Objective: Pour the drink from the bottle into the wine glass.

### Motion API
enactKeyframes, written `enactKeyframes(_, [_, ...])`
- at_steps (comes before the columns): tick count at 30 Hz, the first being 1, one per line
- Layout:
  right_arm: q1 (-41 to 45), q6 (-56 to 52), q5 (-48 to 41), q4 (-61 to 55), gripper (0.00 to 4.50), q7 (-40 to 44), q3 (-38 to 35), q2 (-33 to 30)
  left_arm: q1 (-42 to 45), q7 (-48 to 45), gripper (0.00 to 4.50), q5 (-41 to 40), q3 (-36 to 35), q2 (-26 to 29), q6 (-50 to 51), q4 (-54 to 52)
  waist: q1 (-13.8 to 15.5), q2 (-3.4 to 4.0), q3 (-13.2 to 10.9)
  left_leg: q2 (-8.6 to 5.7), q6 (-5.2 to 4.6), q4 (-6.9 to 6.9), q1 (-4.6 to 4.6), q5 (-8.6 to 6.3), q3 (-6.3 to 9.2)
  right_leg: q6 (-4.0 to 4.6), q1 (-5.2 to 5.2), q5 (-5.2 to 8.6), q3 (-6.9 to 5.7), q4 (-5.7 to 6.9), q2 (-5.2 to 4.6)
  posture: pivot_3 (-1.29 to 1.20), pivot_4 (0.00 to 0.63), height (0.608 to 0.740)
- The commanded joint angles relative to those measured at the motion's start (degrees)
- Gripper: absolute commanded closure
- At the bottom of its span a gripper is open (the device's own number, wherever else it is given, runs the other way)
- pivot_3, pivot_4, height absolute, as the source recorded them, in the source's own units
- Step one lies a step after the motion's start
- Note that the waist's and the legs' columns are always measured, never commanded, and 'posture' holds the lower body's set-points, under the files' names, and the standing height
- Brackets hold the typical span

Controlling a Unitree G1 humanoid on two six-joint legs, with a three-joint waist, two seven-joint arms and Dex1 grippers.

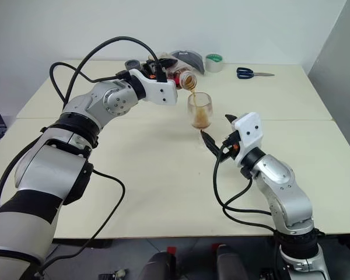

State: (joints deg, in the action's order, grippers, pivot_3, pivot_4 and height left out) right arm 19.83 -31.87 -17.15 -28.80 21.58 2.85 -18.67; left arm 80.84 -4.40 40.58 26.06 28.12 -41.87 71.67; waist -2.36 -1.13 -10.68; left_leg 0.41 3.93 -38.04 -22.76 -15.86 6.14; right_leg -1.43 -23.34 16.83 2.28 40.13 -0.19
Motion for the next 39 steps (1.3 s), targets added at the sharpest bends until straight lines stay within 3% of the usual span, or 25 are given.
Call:
enactKeyframes(1, [-0.19,-0.04,-1.55,-3.24,0.0,0.58,-0.01,0.28,3.51,1.72,2.73,-0.52,-0.45,0.56,-0.21,-0.83,0.0,0.0,0.0,0.0,0.0,0.0,0.0,0.0,-0.01,0.0,0.0,0.0,0.0,0.0,0.0,0.0,0.15,0.74])
enactKeyframes(39, [-2.08,-2.26,-3.17,-6.57,0.0,-0.16,2.08,2.04,4.75,2.55,2.73,-0.05,0.52,0.23,0.31,0.48,-0.02,0.0,0.0,-0.02,-0.04,-0.09,0.07,0.03,-0.01,0.0,0.0,0.0,0.02,0.26,0.0,0.0,0.15,0.74])
